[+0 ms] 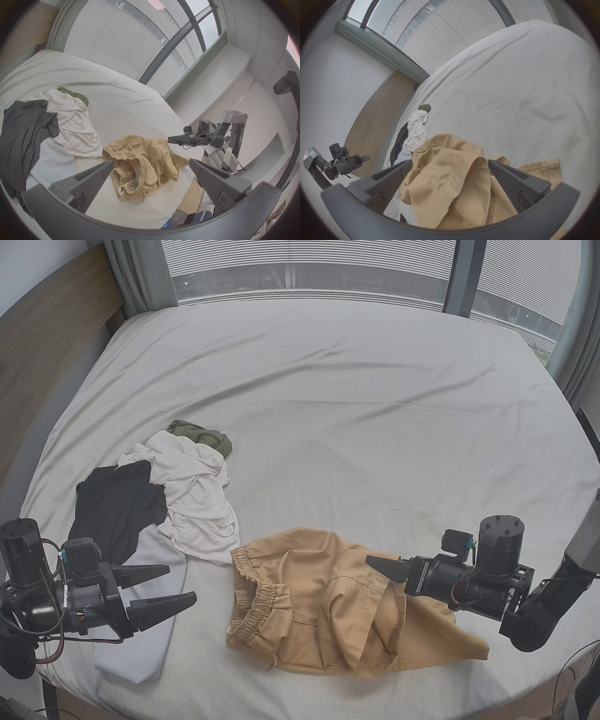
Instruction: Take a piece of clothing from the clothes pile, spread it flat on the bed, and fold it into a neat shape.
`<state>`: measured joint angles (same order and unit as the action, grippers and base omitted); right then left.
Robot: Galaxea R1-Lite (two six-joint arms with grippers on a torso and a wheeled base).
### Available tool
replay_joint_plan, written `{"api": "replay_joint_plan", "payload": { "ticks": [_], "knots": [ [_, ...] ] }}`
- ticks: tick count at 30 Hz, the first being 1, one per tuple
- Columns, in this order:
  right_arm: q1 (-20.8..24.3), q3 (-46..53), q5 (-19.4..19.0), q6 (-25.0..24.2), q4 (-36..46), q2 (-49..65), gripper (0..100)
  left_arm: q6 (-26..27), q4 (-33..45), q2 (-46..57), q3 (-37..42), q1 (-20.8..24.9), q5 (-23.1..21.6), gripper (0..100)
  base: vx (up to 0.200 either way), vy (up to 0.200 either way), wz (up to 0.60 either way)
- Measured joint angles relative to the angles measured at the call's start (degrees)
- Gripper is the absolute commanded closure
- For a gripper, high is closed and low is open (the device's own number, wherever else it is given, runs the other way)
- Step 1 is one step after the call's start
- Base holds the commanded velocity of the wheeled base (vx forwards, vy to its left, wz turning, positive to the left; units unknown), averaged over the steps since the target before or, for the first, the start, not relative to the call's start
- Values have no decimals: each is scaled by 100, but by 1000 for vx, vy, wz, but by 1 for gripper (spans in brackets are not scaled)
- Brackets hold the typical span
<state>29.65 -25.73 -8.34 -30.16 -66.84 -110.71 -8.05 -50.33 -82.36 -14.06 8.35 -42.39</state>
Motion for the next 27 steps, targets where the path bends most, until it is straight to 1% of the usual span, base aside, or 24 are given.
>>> {"api": "replay_joint_plan", "payload": {
  "ticks": [4, 8, 11, 17, 19, 24, 27],
  "knots": [
    [39, 151, 55, 2, 22, 165, 0, -2, 0, 0, 0, -4, 2, 0, 0, 0, 0],
    [63, 306, 211, 9, 28, 294, 0, -2, 0, 0, -2, -1, 2, 0, 0, 0, 0],
    [100, 410, 233, 11, 35, 377, 0, -2, 0, -2, -7, -1, 0, 0, 0, 0, 0],
    [423, 553, 227, -24, 41, 443, 0, -2, 0, -5, -20, -9, 0, 0, 0, 0, 0],
    [489, 538, 227, -88, 22, 388, 0, -2, -5, -5, -20, -12, 0, 0, 0, 0, 0],
    [590, 389, 229, -430, -22, 90, 0, -2, -44, -9, -30, -30, 0, 0, 0, 0, 0],
    [631, 300, 229, -512, -27, -98, 0, 0, -57, -9, -24, -44, 0, 0, 0, 0, 0]
  ]
}}
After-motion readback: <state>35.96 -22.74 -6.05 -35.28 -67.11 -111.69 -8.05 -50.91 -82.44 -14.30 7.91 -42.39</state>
